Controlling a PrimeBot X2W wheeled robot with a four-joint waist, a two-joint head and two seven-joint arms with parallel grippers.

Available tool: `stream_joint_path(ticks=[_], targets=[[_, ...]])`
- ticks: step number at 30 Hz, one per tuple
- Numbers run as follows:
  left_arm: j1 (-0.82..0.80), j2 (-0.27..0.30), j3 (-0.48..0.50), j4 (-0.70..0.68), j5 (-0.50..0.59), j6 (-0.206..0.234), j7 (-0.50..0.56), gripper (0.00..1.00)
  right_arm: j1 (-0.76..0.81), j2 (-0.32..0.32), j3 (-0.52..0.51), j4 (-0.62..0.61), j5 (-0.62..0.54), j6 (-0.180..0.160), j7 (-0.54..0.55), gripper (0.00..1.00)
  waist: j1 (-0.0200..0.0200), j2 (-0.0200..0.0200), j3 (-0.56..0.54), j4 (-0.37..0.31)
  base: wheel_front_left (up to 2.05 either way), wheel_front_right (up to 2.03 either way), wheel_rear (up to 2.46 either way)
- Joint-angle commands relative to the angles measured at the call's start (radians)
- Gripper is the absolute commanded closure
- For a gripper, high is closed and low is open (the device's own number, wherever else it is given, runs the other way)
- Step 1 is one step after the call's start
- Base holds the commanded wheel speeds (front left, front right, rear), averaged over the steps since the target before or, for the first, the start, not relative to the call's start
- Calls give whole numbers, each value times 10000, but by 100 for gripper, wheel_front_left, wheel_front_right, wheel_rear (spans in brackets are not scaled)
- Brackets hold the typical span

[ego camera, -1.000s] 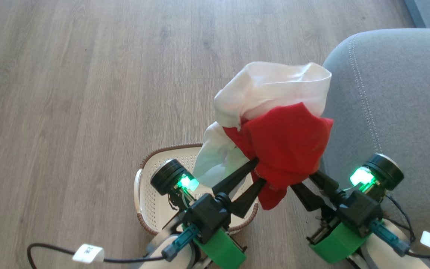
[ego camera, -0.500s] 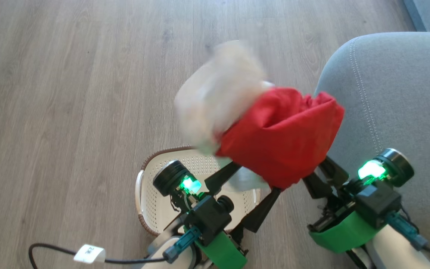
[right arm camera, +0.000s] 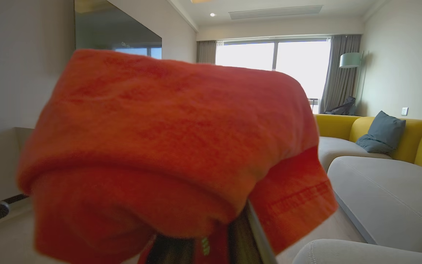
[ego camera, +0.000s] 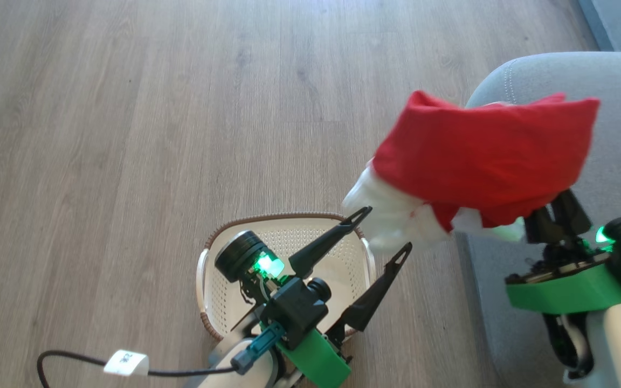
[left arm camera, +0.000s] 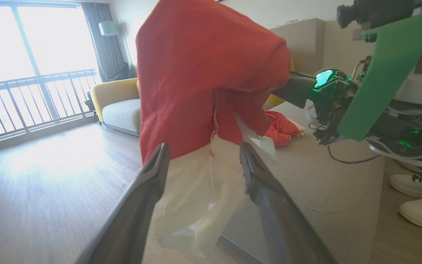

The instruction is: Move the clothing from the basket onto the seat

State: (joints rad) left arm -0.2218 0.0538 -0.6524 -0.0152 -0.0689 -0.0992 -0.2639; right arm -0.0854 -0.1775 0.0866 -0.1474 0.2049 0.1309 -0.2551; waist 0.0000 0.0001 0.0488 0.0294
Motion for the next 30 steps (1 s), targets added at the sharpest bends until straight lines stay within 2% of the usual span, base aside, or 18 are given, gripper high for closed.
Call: stream_joint_path(ticks=[1, 14, 24, 30], targets=[[-152, -36, 316, -295, 102, 27, 22, 0, -205, 29, 76, -316, -98, -2, -67, 100, 0, -1, -17, -5, 0, 0, 0], [284, -29, 459, 404, 219, -77, 22, 0, -444, 107, -1011, -350, -234, -2, -67, 100, 0, -1, -348, -171, 0, 0, 0], [656, 20, 700, 2023, 229, -91, 22, 0, -409, 99, -1283, -342, -238, -2, -67, 100, 0, -1, -427, -367, 0, 0, 0], [788, -1, 866, 2505, 112, -120, 22, 0, -349, 102, -1276, -306, -258, -2, -67, 100, 0, -1, -394, -469, 0, 0, 0]])
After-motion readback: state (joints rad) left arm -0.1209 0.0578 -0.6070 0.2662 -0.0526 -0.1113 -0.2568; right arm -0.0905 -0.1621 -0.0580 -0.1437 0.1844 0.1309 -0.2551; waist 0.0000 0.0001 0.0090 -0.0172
